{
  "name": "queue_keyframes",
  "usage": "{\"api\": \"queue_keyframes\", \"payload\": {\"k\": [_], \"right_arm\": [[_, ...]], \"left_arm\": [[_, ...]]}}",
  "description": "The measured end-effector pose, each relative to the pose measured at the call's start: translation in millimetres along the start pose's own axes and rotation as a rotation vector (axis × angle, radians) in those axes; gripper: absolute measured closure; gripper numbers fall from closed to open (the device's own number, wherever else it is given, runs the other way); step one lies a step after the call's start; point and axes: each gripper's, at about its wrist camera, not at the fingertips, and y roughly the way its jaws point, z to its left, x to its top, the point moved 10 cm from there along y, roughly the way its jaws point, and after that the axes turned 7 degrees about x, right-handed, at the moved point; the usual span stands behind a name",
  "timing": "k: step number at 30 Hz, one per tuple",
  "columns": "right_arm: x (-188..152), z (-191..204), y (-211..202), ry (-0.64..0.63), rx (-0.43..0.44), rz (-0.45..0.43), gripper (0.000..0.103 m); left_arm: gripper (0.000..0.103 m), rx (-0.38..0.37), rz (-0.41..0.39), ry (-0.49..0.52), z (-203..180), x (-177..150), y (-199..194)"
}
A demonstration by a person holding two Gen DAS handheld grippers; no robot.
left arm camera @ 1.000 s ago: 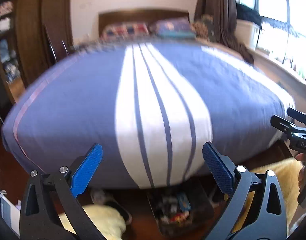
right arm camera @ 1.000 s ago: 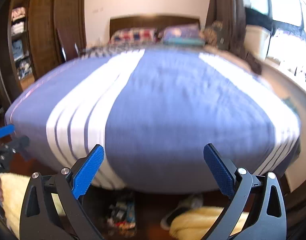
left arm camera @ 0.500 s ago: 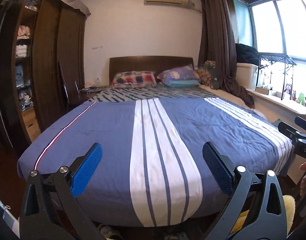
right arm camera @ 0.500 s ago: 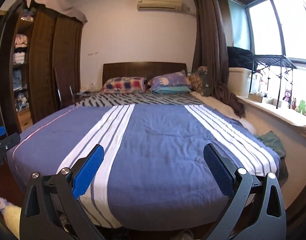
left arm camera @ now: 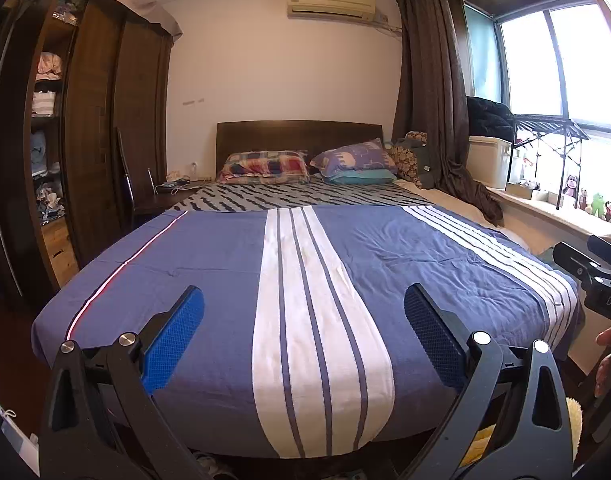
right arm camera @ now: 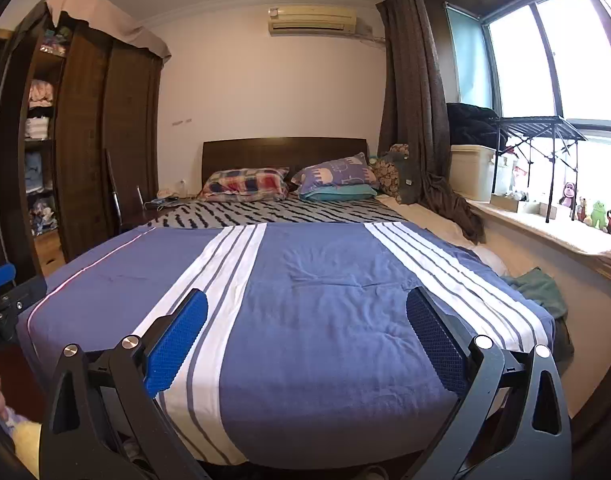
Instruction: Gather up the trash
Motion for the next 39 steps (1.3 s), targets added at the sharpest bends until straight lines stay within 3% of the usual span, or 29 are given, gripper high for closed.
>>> {"api": "queue_keyframes", "payload": {"k": [39], "right_arm": [[0.2,17.7,4.7,-0.017,0.045,0.013,0.003]], "left_arm": [[0.008,-0.003,-0.008,-0.012,-1.6,4.7,-10.4]]}}
